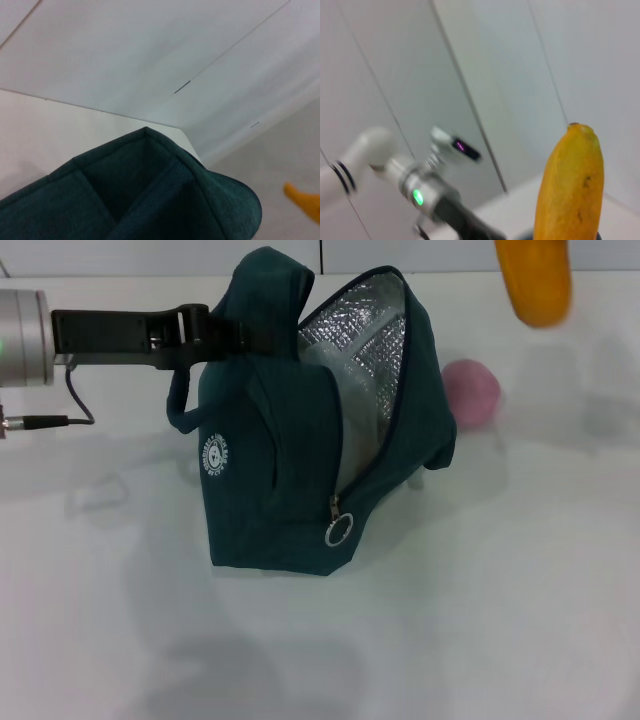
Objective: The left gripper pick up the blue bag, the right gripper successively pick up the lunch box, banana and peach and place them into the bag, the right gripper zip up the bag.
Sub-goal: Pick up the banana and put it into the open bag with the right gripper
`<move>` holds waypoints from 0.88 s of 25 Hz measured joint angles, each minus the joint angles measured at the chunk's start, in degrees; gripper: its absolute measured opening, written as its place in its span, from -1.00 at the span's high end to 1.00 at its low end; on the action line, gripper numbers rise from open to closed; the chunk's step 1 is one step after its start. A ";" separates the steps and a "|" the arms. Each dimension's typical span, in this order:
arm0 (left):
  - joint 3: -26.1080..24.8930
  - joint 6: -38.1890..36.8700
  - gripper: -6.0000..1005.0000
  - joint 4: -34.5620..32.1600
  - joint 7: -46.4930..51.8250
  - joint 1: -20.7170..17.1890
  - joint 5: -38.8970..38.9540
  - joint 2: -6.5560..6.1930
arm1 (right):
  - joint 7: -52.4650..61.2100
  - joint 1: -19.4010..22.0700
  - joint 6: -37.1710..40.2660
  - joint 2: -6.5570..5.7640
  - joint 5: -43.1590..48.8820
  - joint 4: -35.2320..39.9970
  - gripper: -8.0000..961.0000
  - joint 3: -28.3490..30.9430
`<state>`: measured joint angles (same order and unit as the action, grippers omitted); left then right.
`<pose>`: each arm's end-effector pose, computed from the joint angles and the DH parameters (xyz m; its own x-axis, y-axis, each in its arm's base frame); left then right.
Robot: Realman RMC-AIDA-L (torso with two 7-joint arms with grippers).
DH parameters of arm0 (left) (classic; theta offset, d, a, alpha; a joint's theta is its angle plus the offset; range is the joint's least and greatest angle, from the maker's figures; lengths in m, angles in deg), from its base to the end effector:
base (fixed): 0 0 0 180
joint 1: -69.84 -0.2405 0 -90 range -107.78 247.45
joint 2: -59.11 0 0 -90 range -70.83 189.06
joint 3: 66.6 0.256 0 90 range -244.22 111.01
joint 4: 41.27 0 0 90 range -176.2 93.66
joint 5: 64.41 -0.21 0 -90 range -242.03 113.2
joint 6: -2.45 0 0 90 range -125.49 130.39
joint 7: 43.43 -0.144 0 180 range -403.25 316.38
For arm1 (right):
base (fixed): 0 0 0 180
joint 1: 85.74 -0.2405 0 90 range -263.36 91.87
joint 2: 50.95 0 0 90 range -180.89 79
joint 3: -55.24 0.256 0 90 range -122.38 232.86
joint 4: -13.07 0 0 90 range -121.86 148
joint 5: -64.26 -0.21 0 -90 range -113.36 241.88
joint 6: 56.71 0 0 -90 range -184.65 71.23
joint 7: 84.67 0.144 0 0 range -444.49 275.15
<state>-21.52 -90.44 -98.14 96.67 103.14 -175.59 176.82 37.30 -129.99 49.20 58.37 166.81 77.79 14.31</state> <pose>-0.1986 0.3635 0.0540 0.3395 0.8173 0.4655 0.8574 -0.4724 0.2041 0.1091 0.3781 0.1399 0.7850 -0.3114 -0.5356 -0.3681 -0.9298 0.0010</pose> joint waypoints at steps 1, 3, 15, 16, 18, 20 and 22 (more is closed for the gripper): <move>0.00 0.00 0.89 0.00 0.00 -0.03 0.00 0.01 | -1.41 0.04 -0.57 0.30 -2.15 -1.24 0.12 0.00; 0.00 0.00 0.89 0.00 0.00 -0.10 -0.01 0.02 | -4.83 0.10 -1.87 0.97 -6.04 -4.44 0.12 -0.18; 0.00 0.11 0.89 0.09 0.00 -0.11 -0.01 0.26 | -25.52 -4.78 -9.25 6.03 -9.57 -29.92 0.12 -0.81; 0.00 0.13 0.89 0.09 0.00 -0.12 -0.01 0.29 | -26.27 -5.12 -9.37 6.11 -9.85 -31.57 0.12 -0.98; 0.00 0.20 0.89 0.09 0.00 -0.13 -0.01 0.33 | -27.33 -5.72 -9.58 6.18 -10.19 -34.23 0.12 -1.44; 0.00 0.25 0.89 0.13 0.00 -0.14 -0.01 0.34 | -27.97 -5.91 -10.06 6.22 -10.30 -36.08 0.12 -2.52; 0.00 0.27 0.89 0.47 -0.14 -0.17 -0.01 0.34 | -28.31 -5.61 -10.51 6.30 -10.38 -36.46 0.12 -3.47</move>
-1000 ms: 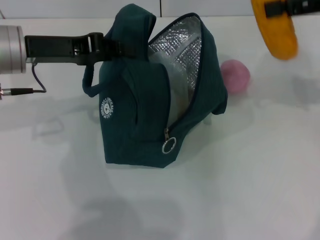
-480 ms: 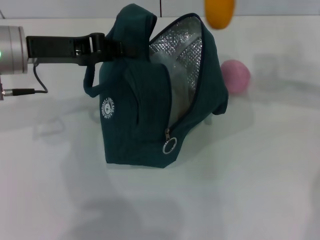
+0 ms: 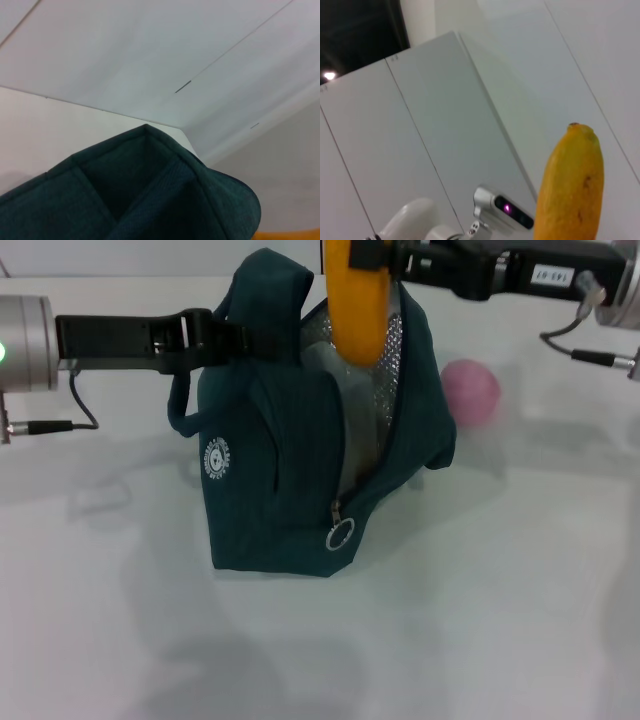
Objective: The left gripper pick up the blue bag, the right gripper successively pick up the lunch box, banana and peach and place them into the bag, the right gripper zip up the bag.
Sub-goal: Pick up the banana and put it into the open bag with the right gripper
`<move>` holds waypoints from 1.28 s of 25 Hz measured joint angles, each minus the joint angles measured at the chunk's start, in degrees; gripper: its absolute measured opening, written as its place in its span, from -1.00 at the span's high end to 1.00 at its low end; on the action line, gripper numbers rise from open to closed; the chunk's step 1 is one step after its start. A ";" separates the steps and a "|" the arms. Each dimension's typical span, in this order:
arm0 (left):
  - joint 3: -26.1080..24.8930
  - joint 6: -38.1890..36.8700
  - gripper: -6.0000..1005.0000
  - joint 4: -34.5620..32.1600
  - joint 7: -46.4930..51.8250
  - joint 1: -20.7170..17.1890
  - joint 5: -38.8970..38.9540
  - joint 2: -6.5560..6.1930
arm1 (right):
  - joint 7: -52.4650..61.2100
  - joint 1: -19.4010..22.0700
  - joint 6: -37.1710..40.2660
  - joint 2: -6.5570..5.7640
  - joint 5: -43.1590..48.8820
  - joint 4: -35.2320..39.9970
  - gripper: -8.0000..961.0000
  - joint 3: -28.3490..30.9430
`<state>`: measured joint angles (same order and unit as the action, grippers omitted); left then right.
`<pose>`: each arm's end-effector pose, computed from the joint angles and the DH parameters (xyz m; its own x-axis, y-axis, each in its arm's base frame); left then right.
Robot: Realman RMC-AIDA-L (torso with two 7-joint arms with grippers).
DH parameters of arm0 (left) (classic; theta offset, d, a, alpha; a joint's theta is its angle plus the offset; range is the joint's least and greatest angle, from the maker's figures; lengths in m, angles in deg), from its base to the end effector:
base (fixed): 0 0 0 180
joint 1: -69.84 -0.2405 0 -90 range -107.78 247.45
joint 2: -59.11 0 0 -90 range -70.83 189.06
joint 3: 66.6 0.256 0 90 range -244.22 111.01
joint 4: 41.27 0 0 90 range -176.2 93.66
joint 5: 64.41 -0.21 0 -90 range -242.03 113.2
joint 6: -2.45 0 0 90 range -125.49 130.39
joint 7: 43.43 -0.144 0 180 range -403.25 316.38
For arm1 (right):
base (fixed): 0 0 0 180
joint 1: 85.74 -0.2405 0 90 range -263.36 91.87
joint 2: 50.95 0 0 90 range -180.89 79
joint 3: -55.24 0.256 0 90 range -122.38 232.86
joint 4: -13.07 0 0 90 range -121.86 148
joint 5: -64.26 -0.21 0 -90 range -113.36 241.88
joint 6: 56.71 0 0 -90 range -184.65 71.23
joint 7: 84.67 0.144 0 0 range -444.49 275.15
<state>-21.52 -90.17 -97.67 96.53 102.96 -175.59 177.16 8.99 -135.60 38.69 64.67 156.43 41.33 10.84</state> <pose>-0.2000 0.3625 0.0507 0.3295 0.8218 0.4648 0.8599 -0.4645 0.2116 0.1151 0.3910 0.0203 0.5792 -0.3474 -0.7374 -0.3214 -0.9287 0.1850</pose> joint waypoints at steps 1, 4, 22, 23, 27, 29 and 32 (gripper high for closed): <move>0.00 0.00 0.89 0.32 -0.21 -0.01 0.00 0.00 | -0.22 0.26 -0.38 0.07 -0.02 -0.26 0.12 -0.67; -0.44 0.00 0.89 1.68 -1.16 0.05 0.00 -0.05 | -0.37 0.56 -0.71 0.09 -0.06 -1.66 0.12 -1.46; -1.39 -0.01 0.89 3.19 -2.15 0.21 1.18 -0.54 | -1.99 3.54 -0.54 0.22 -0.18 -6.04 0.11 -2.53; -1.40 -0.01 0.89 3.18 -2.15 0.21 1.18 -0.54 | -2.11 3.62 -0.52 0.24 -0.18 -6.09 0.11 -2.53; -1.41 -0.01 0.89 3.17 -2.15 0.37 1.21 -0.54 | -3.47 3.79 -0.62 0.33 -0.22 -7.03 0.11 -2.53; -1.41 -0.01 0.89 3.15 -2.15 0.42 1.23 -0.54 | -3.78 3.83 -0.89 0.37 -0.24 -7.37 0.11 -2.53; -1.41 -0.01 0.89 3.14 -2.15 0.44 1.24 -0.54 | -3.81 3.88 -1.86 0.40 -0.26 -8.15 0.11 -2.43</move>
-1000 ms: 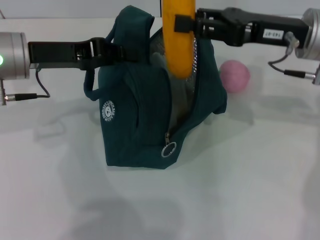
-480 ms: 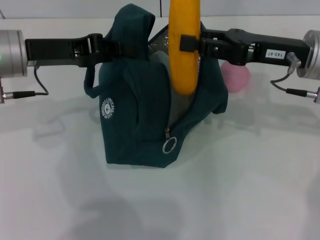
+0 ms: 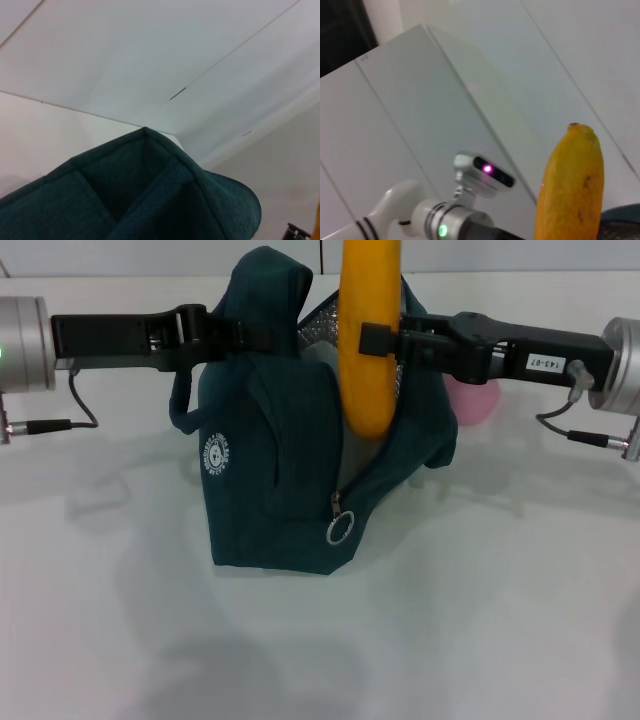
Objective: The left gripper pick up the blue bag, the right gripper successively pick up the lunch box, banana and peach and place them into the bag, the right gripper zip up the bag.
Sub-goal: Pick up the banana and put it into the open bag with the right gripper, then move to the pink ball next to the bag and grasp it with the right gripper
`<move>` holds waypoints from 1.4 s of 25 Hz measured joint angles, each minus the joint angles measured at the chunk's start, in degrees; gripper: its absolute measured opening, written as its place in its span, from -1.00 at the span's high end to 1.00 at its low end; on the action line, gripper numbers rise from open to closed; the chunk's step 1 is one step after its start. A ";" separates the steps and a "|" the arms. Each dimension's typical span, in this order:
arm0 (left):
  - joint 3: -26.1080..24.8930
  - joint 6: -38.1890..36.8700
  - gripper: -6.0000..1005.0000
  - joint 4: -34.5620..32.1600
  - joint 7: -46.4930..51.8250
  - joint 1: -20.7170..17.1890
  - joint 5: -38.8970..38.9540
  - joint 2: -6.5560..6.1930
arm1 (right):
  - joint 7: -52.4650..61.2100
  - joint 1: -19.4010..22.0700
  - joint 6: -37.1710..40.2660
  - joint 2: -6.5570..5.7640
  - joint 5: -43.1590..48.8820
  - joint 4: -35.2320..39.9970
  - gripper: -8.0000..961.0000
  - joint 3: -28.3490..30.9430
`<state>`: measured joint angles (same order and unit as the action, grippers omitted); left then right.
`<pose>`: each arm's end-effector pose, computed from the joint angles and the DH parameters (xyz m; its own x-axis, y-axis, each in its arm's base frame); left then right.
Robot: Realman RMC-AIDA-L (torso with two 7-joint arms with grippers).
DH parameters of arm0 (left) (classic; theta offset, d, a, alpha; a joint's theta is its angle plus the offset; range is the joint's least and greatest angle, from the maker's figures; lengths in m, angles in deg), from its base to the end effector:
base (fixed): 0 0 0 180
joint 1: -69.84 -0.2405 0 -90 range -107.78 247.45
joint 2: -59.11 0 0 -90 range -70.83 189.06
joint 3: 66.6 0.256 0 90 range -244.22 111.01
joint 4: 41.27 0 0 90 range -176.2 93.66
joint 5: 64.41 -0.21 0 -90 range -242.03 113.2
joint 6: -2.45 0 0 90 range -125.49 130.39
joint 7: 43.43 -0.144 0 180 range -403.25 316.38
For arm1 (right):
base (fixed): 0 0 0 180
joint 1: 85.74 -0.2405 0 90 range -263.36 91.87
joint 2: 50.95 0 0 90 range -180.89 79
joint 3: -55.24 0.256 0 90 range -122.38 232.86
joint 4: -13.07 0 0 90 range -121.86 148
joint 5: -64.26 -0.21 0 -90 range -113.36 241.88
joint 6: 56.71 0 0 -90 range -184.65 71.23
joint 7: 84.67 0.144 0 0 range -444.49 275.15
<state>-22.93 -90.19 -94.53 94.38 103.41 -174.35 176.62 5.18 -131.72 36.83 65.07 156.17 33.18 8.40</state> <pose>-0.2043 0.3637 0.0508 0.3133 0.8175 0.4833 0.8523 -0.4665 0.2366 0.1558 0.3705 -0.0098 0.5361 -0.4621 -0.7064 -0.4324 -0.8691 0.2403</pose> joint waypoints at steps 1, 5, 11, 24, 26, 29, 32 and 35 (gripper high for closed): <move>0.00 0.00 0.89 -0.01 0.00 -0.01 0.00 0.00 | 0.00 0.03 -0.56 0.00 -0.02 -0.26 0.11 0.08; 0.00 0.00 0.89 -0.01 0.00 -0.05 0.00 0.04 | -0.02 0.13 -1.75 0.00 -0.09 -0.69 0.03 0.20; 0.00 0.01 0.89 -0.01 0.00 -0.16 0.00 0.07 | 0.06 0.18 -2.44 0.00 -0.11 -0.74 -0.40 0.31; 0.01 0.01 0.89 0.05 0.00 -0.42 0.00 0.03 | -0.87 5.42 -2.01 -0.82 -2.88 7.86 -0.62 0.32; 0.01 0.01 0.89 0.10 0.00 -0.43 -0.01 0.02 | -2.00 6.35 -2.28 -1.01 -2.88 9.16 -0.64 0.56; 0.01 0.01 0.89 0.27 0.00 -0.48 -0.01 0.00 | -3.91 7.85 -3.27 -1.74 -2.87 10.52 -0.66 0.69; 0.01 0.00 0.89 0.44 0.00 -0.53 -0.01 0.00 | -5.43 9.08 -4.68 -2.77 -2.89 11.02 -0.68 0.80; 0.01 0.01 0.89 0.48 0.00 -0.53 -0.01 -0.01 | -6.38 10.31 -6.83 -3.40 -2.91 11.21 -0.70 1.80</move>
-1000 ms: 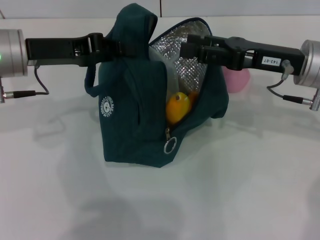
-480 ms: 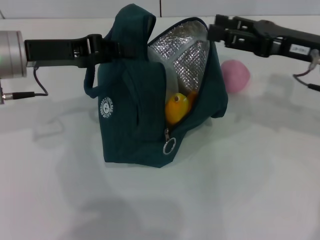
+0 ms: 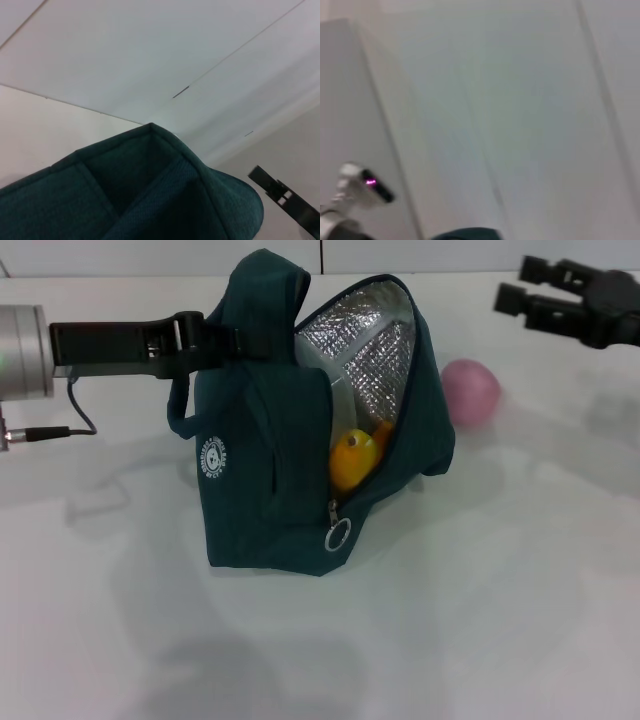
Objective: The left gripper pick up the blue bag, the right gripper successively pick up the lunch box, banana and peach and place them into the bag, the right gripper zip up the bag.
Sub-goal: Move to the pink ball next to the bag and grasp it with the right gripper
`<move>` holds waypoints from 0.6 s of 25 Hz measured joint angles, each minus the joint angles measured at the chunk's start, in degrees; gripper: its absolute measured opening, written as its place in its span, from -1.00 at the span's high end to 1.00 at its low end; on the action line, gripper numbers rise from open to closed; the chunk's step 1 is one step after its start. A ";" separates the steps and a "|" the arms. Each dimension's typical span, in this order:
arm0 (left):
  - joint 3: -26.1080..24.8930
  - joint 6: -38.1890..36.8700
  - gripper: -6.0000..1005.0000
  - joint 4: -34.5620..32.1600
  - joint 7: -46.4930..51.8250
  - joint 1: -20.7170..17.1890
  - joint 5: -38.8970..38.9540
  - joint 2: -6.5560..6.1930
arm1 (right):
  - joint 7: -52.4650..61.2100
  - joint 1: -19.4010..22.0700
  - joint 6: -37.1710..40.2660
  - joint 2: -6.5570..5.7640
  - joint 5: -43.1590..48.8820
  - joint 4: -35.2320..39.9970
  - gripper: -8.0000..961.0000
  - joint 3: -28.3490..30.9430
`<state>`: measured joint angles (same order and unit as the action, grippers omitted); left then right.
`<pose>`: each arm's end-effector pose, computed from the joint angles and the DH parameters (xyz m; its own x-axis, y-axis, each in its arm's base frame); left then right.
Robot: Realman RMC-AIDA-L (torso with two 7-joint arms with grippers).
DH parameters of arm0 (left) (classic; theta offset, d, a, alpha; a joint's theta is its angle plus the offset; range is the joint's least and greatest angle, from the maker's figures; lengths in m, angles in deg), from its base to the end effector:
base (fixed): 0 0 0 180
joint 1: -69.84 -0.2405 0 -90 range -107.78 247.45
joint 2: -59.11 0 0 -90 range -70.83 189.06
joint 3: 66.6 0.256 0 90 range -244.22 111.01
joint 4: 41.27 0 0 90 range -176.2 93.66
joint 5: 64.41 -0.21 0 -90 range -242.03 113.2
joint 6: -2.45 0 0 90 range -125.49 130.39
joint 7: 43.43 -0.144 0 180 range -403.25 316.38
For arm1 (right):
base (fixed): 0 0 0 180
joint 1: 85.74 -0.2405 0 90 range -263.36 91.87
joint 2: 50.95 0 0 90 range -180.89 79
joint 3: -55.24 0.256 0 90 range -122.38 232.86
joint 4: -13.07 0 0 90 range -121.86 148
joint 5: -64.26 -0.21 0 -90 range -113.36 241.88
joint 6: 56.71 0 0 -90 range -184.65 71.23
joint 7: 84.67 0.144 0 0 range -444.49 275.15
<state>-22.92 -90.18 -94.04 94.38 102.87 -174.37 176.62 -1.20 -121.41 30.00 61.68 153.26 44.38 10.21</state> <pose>-0.2087 0.3613 0.0494 0.2997 0.8248 0.4795 0.8583 -0.4525 0.2420 0.2176 0.3819 0.0523 0.6044 -0.2446 -0.7582 -0.5117 -0.8487 -0.1340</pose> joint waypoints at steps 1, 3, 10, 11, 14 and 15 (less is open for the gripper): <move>0.00 0.00 0.89 0.03 0.00 0.00 0.00 0.00 | -0.64 0.62 -0.70 -0.05 -0.04 0.05 -0.71 0.77; -0.06 0.00 0.89 0.15 0.00 0.01 0.00 0.00 | -1.82 1.74 -2.26 0.06 -0.06 0.13 -0.74 2.80; -1.43 0.00 0.89 0.21 -0.05 -0.30 -0.08 0.00 | -3.46 4.24 -12.15 0.32 0.66 0.00 -0.77 4.35; -1.43 0.01 0.89 0.22 -0.16 -0.41 -0.07 0.01 | -4.10 4.35 -13.07 0.32 0.95 -0.17 -0.77 4.25; -1.42 0.04 0.89 0.22 -0.32 -0.50 -0.05 0.00 | -7.30 4.54 -14.82 0.72 1.80 -0.55 -0.76 3.75; -1.43 0.05 0.89 0.22 -0.32 -0.51 -0.05 0.01 | -8.44 4.55 -15.70 0.97 2.12 -0.68 -0.76 3.43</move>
<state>-24.35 -90.13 -93.82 94.06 102.37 -174.42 176.62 -9.65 -116.86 14.30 62.65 155.38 43.70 13.64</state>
